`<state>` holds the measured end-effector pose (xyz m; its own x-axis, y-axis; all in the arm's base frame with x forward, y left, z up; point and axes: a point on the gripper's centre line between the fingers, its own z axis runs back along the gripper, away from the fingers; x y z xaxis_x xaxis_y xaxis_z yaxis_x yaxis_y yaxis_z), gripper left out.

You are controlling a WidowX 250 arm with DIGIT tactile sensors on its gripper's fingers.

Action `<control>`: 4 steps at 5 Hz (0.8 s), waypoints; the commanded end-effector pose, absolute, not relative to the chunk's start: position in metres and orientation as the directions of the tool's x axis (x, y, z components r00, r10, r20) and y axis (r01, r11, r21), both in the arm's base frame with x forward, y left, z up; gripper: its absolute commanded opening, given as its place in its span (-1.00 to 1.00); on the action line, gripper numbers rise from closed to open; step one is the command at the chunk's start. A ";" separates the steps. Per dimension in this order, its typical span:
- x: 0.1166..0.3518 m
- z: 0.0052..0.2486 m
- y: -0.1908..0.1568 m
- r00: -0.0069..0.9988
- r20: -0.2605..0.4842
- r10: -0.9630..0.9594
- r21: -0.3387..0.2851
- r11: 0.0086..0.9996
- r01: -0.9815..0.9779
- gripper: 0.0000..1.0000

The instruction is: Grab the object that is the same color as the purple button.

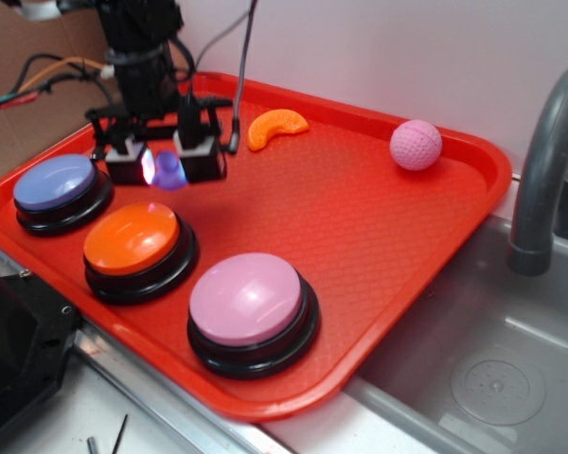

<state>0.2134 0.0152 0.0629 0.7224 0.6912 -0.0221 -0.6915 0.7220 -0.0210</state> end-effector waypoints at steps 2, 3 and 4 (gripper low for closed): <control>0.228 0.188 0.009 0.747 0.063 0.662 -0.202 0.742 -0.640 -1.00; 0.225 0.213 0.011 0.745 0.066 0.664 -0.264 0.732 -0.629 -1.00; 0.226 0.225 0.015 0.756 0.081 0.650 -0.286 0.742 -0.607 -1.00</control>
<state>0.2273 0.0067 0.2091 0.7630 0.6459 0.0268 -0.6194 0.7423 -0.2556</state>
